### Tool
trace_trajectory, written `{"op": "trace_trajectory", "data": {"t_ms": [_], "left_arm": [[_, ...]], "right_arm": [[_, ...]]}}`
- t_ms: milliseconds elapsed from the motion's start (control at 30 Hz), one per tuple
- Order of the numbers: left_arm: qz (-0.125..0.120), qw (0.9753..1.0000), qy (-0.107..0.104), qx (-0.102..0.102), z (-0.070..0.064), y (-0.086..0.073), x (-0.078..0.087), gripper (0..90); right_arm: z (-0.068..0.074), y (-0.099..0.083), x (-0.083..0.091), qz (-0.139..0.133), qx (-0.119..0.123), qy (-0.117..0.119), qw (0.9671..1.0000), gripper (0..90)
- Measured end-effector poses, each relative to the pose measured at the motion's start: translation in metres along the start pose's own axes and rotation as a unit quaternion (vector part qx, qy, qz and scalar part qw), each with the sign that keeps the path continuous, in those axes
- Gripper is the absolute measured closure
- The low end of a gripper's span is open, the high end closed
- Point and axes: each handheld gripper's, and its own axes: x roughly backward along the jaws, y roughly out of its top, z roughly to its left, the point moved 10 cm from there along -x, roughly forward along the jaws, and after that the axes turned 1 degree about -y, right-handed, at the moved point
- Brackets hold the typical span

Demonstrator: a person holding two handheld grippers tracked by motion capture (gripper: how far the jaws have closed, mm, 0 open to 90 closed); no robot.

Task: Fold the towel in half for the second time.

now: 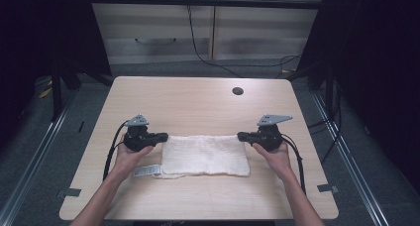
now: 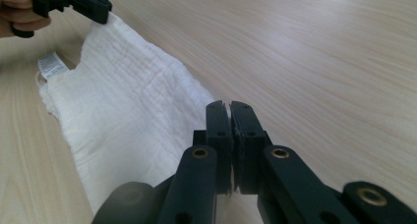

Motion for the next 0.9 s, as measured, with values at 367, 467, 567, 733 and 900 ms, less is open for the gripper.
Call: {"op": "trace_trajectory", "data": {"t_ms": [367, 467, 567, 733, 900], "left_arm": [[0.006, 0.9999, 0.009, 0.005, 0.001, -0.004, -0.006, 85.7], [0.000, 0.9999, 0.012, 0.007, 0.002, -0.004, -0.007, 85.7], [0.001, 0.9999, 0.013, 0.008, 0.001, -0.004, -0.007, 85.7], [-0.005, 0.9997, 0.022, 0.013, 0.004, -0.002, -0.009, 85.9], [-0.004, 0.9996, 0.024, 0.014, 0.004, 0.000, -0.011, 85.9]], "right_arm": [[0.025, -0.003, 0.017, -0.008, 0.025, 0.015, 0.9995, 87.5], [0.040, -0.014, 0.020, 0.005, 0.038, 0.024, 0.9990, 87.4], [0.047, -0.018, 0.021, 0.010, 0.040, 0.035, 0.9985, 87.4], [0.071, -0.032, 0.021, 0.026, 0.044, 0.066, 0.9965, 87.3], [0.082, -0.044, 0.019, 0.042, 0.049, 0.081, 0.9946, 87.3]]}}
